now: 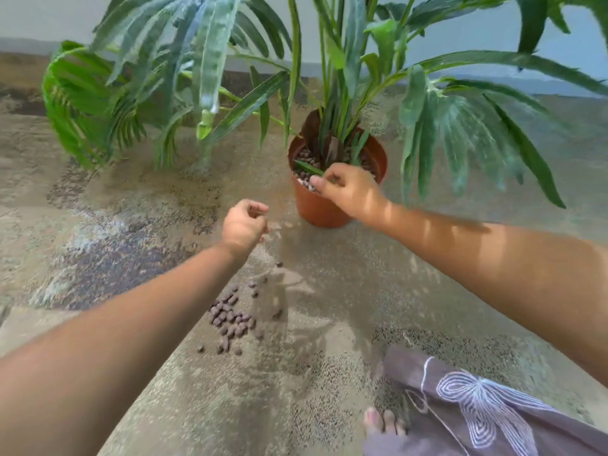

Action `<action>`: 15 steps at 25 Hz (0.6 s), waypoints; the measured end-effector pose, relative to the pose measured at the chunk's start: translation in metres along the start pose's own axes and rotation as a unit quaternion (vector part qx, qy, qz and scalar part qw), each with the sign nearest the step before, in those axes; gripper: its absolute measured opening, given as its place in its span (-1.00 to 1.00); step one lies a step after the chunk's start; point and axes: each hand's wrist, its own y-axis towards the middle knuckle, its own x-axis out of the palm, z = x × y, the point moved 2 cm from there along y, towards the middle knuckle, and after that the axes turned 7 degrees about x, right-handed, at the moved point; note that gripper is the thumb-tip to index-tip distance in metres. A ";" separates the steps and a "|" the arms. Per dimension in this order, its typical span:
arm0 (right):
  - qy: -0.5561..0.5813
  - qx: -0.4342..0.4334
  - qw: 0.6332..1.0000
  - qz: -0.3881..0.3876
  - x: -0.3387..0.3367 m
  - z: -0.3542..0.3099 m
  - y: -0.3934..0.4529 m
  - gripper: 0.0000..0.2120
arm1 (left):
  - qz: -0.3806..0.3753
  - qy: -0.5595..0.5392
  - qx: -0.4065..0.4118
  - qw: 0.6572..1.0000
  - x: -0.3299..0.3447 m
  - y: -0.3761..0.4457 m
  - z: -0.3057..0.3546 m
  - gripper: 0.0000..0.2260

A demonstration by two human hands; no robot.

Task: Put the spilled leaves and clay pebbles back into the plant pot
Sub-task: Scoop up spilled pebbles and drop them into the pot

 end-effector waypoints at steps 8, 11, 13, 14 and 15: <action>-0.412 -0.093 0.792 -0.441 0.102 0.008 -0.078 -0.71 | 0.068 0.284 -0.075 0.954 -0.071 -0.079 -0.138 -0.71; -0.426 -0.147 0.756 -0.475 0.124 0.000 -0.077 -0.72 | 0.055 0.275 -0.087 0.956 -0.076 -0.098 -0.169 -0.71; -0.407 -0.175 0.762 -0.472 0.137 0.000 -0.070 -0.74 | 0.020 0.294 -0.057 0.954 -0.076 -0.105 -0.184 -0.71; -0.392 -0.188 0.772 -0.464 0.142 0.001 -0.067 -0.74 | 0.010 0.302 -0.044 0.952 -0.076 -0.107 -0.188 -0.72; -0.374 -0.191 0.782 -0.461 0.146 0.002 -0.066 -0.73 | 0.006 0.304 -0.034 0.952 -0.078 -0.109 -0.190 -0.73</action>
